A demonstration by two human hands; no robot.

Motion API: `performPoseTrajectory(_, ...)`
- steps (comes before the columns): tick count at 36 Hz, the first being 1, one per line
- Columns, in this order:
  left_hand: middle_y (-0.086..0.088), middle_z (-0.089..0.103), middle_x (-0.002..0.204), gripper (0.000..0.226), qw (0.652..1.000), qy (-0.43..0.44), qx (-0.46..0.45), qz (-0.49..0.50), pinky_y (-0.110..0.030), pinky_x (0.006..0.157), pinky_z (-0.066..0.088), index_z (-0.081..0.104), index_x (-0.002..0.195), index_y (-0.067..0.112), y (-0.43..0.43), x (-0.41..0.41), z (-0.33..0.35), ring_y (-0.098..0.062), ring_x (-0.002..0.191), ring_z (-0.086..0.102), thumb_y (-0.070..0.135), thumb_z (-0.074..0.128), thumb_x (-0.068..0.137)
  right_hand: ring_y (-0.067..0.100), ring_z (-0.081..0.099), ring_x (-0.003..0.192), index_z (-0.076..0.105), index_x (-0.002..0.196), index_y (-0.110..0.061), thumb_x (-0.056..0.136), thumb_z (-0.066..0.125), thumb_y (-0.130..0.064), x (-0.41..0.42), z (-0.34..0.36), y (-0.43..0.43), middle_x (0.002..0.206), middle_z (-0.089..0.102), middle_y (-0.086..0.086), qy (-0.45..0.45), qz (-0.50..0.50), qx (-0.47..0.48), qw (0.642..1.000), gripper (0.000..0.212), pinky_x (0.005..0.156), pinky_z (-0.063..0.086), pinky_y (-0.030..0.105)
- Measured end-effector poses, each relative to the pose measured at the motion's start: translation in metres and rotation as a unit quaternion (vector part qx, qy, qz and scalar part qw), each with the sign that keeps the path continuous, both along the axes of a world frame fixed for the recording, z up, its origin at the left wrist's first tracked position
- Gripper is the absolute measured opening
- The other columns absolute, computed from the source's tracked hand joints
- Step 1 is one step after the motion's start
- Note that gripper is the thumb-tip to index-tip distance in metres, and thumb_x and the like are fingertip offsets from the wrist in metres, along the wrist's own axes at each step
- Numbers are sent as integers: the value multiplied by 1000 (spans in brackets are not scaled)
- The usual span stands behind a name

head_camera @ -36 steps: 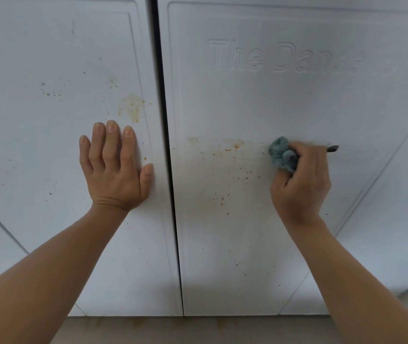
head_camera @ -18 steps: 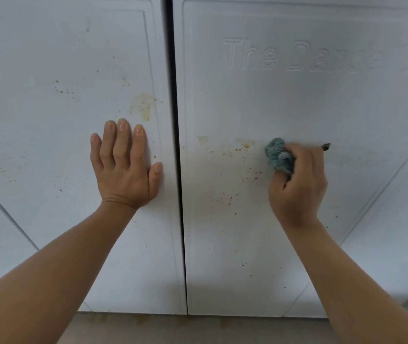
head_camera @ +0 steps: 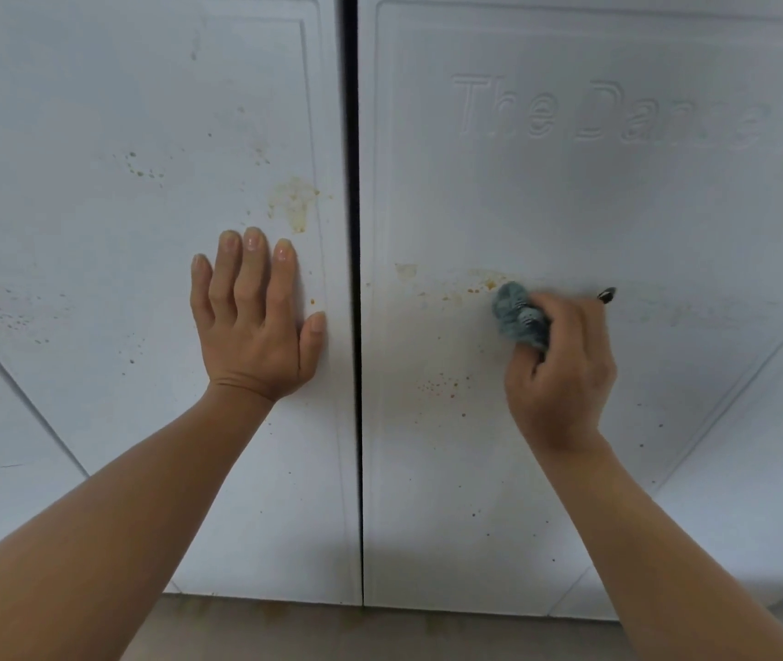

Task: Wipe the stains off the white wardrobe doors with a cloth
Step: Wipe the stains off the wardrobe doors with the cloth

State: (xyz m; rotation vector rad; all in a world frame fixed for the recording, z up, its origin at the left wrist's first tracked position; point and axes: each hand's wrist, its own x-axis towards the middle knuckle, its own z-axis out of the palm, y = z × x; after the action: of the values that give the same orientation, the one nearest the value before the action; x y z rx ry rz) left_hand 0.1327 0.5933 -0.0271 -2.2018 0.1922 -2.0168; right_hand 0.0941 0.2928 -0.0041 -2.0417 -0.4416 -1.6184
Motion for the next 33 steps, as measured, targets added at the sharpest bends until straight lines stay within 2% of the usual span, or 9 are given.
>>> performPoseTrajectory(4,-22,32,158,73,1000,5,-1,-8,-60,123,23,23,162,7,1,0,0,-39,154,22,44,35,101,28,62,76,71,95,3,94,54,4,1,-8,1,87,65,14,-30,7,-107,994,17,49,49,32)
performPoseTrajectory(7,-22,31,158,73,1000,8,-9,-12,-61,122,24,23,162,7,1,-1,0,-33,158,13,44,35,101,24,55,80,67,97,8,87,54,12,3,-2,-8,86,62,21,-17,5,31,999,17,66,44,23)
performPoseTrajectory(9,-22,31,158,73,1000,12,-11,-15,-61,122,24,23,162,7,1,-2,0,-32,159,11,44,35,101,22,51,80,66,98,10,79,56,19,4,2,-4,85,60,22,-5,-19,93,995,24,68,38,20)
performPoseTrajectory(12,-23,31,158,73,1000,10,-11,-16,-60,123,23,24,162,6,1,-1,0,-32,159,11,44,36,100,26,56,77,67,100,6,92,51,7,2,-2,13,87,62,18,-6,-16,27,999,19,64,44,26)
performPoseTrajectory(15,-23,31,158,74,1000,8,-11,-13,-60,123,23,24,162,6,1,-1,0,-33,159,12,44,38,100,29,61,76,70,98,3,98,41,-4,3,-3,13,88,65,15,-18,13,-67,998,29,54,50,33)
performPoseTrajectory(20,-23,31,158,74,1000,9,-10,-16,-60,123,23,24,161,6,2,-1,0,-33,159,11,44,38,100,25,53,80,65,98,8,80,52,14,4,14,6,86,60,20,-16,23,108,994,22,67,44,27)
performPoseTrajectory(25,-23,31,158,74,1000,11,-11,-19,-61,122,25,24,161,6,2,-1,0,-33,159,11,44,38,99,29,61,77,69,99,3,88,53,8,3,-3,19,89,65,15,-28,51,-57,997,20,59,52,36)
performPoseTrajectory(30,-22,30,158,73,1000,10,-10,-17,-60,123,23,26,160,5,1,-1,0,-32,159,10,44,38,99,23,57,81,68,98,6,76,56,18,7,10,20,88,63,20,-40,28,89,995,27,67,49,26)
performPoseTrajectory(33,-22,31,158,72,1000,11,-9,-19,-61,122,25,28,159,5,1,-1,-1,-33,159,12,44,37,99,30,63,77,71,99,4,81,53,12,7,0,28,89,66,16,-31,46,-48,997,26,60,54,35)
